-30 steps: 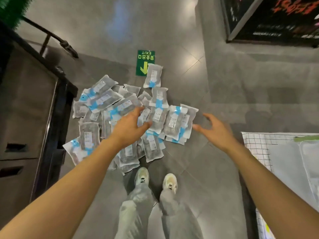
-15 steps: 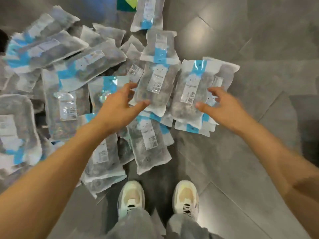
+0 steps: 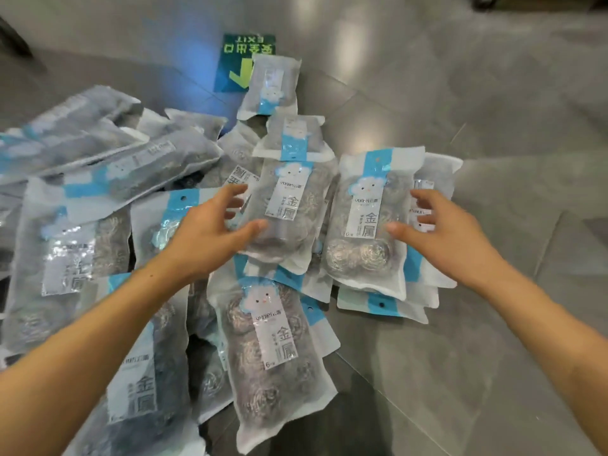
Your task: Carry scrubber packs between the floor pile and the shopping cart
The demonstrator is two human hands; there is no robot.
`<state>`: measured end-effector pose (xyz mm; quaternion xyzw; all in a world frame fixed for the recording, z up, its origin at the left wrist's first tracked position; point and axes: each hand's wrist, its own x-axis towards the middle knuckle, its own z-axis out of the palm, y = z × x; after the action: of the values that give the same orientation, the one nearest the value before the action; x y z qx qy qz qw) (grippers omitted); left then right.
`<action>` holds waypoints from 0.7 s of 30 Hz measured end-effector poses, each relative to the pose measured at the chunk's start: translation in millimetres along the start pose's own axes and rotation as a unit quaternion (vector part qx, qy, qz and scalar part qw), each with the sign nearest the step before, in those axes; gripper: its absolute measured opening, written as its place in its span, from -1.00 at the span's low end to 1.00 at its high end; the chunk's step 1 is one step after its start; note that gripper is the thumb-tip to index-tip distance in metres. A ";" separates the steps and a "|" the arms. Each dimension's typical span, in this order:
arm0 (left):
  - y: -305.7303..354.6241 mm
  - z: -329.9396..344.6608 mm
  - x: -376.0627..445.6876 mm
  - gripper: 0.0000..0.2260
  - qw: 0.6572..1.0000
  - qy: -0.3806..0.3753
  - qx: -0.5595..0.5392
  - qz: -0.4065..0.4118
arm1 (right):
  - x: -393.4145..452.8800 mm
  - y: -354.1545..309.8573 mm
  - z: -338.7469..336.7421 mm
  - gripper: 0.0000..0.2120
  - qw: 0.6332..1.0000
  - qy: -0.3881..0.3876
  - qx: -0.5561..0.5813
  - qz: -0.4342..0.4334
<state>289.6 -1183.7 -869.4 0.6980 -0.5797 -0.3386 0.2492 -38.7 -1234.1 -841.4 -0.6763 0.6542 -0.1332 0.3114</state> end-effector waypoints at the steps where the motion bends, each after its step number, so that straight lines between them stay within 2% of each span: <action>1: 1.9 -4.2 -2.2 -0.22 1.000 0.006 -0.017 -0.013 | -0.6 -2.4 -1.6 -0.31 1.000 0.005 0.013 0.013; 5: 3.3 -9.2 -9.4 -0.10 0.998 0.009 -0.062 -0.030 | 8.6 0.5 5.9 -0.32 0.991 0.027 0.086 0.094; 7: 1.2 -8.5 -9.6 -0.07 0.998 0.010 -0.063 -0.027 | 20.0 9.0 18.9 -0.29 0.974 0.017 0.173 0.143; 9: -1.9 -9.2 -7.1 -0.05 0.998 0.008 -0.060 -0.033 | 31.8 12.5 31.8 -0.44 0.948 0.009 0.265 0.173; 11: -6.1 -10.7 -3.0 -0.07 0.996 0.008 -0.071 -0.051 | 36.9 6.6 39.4 -0.66 0.934 0.009 0.305 0.187; 12: -8.0 -11.4 -0.8 -0.10 0.995 0.010 -0.083 -0.059 | 38.6 2.6 43.8 -0.70 0.928 0.017 0.317 0.198; 14: -10.4 -11.2 2.3 -0.18 0.992 0.016 -0.101 -0.073 | 40.8 -6.6 52.6 -0.60 0.916 0.010 0.337 0.217; 17: -12.4 -2.6 5.9 -0.34 0.990 0.030 -0.112 -0.086 | 53.2 -6.9 72.0 -0.14 0.906 0.026 0.355 0.228; 18: -13.8 1.8 7.9 -0.39 0.989 0.032 -0.111 -0.087 | 56.8 -7.8 77.3 -0.14 0.907 0.040 0.355 0.225; 21: -17.5 8.8 15.4 -0.45 0.991 0.022 -0.104 -0.086 | 58.6 -15.1 82.8 -0.32 0.910 0.072 0.347 0.217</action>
<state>295.6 -1194.8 -890.9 0.7228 -0.4739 -0.4017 0.3028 28.4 -1271.1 -909.6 -0.3555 0.7180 -0.3293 0.4996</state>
